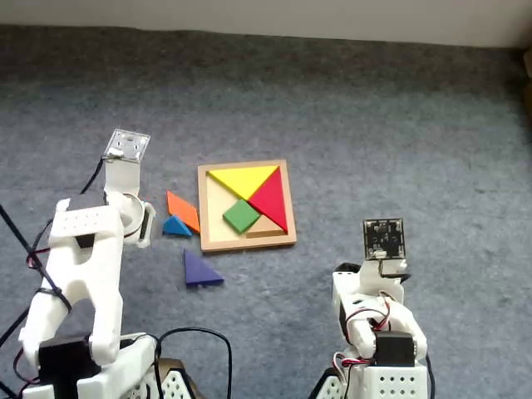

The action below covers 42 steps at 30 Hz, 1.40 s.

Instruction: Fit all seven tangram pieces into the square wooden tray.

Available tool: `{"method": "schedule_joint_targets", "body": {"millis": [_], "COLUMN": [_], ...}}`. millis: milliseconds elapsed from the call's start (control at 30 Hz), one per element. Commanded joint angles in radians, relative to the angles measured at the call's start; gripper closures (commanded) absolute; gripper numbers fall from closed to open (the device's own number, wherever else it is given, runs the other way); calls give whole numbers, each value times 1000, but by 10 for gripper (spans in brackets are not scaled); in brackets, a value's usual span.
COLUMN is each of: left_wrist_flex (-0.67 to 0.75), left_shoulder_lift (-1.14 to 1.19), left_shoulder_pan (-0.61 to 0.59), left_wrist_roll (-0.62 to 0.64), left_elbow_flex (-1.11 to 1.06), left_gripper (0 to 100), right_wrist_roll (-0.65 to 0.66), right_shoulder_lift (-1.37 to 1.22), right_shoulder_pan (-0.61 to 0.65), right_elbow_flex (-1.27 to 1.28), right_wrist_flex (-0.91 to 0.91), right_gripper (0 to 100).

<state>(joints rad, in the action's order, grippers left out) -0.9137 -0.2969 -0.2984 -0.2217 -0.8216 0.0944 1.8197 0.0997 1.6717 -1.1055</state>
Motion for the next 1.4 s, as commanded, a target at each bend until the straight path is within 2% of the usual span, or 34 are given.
{"method": "schedule_joint_targets", "body": {"millis": [0, 100, 233, 433, 567, 733, 1033, 1200, 1367], "left_wrist_flex": [-84, -112, -78, -5, -80, -183, -195, -282, -276], "left_shoulder_lift": [-36, -27, -24, 154, 318, 303, 79, -12, -24], "left_shoulder_pan": [93, 174, 232, 219, 159, 90, -113, -79, -1], "left_wrist_roll": [172, 241, 302, 336, 333, 219, 66, 71, 72], "left_elbow_flex": [88, 122, 127, 136, 234, 255, 216, 216, 171], "left_gripper": [765, 764, 764, 764, 769, 769, 769, 766, 768], "right_wrist_roll": [11, 11, 11, 11, 11, 11, 11, 11, 11], "right_shoulder_lift": [5, 5, 5, 5, 5, 5, 5, 5, 5], "right_shoulder_pan": [-12, -12, -12, -12, -12, -12, -12, -12, -12], "right_elbow_flex": [116, 116, 116, 116, 116, 116, 116, 116, 116], "right_wrist_flex": [24, 24, 24, 24, 24, 24, 24, 24, 24], "right_gripper": [981, 981, 981, 981, 981, 981, 981, 981, 981]}}
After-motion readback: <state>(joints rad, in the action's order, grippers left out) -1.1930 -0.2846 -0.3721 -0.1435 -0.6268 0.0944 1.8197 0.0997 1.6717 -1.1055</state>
